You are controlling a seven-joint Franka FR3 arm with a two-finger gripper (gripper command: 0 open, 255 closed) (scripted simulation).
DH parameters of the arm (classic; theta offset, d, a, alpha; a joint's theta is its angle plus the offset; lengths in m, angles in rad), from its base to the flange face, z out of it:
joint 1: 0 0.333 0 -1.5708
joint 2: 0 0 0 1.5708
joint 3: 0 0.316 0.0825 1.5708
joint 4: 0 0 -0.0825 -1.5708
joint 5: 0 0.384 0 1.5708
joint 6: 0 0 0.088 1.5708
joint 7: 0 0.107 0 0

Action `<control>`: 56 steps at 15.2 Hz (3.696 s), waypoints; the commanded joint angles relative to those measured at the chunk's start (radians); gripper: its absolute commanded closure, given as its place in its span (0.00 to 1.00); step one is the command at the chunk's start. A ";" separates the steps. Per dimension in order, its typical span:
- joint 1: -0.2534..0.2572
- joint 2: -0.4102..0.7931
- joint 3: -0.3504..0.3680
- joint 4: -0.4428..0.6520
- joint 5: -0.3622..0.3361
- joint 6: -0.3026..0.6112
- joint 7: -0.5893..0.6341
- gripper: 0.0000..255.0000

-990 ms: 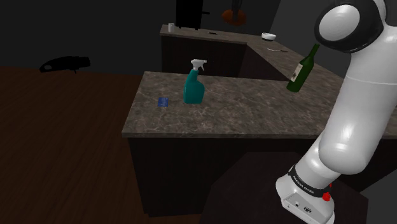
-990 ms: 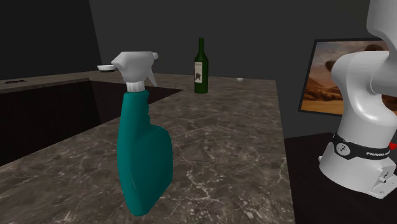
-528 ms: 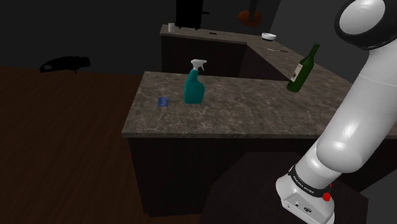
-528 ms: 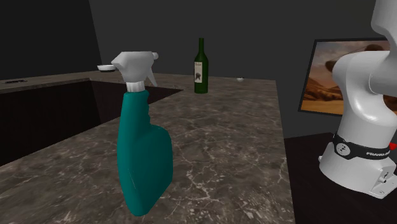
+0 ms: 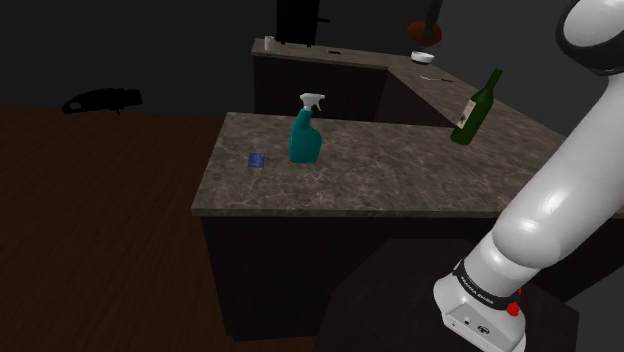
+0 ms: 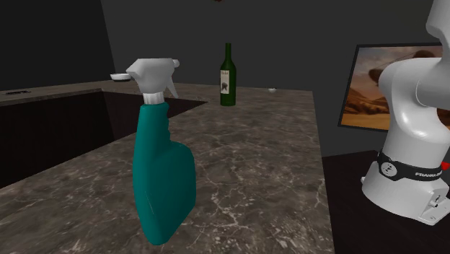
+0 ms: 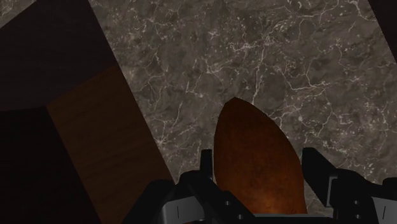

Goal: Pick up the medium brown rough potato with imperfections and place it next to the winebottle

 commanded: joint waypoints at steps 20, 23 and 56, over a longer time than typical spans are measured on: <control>-0.322 0.151 -0.276 0.150 0.141 0.080 -0.554 1.00; -0.309 0.115 -0.269 0.063 0.121 0.135 -0.537 1.00; -0.278 -0.010 -0.253 -0.528 0.040 0.607 -0.433 1.00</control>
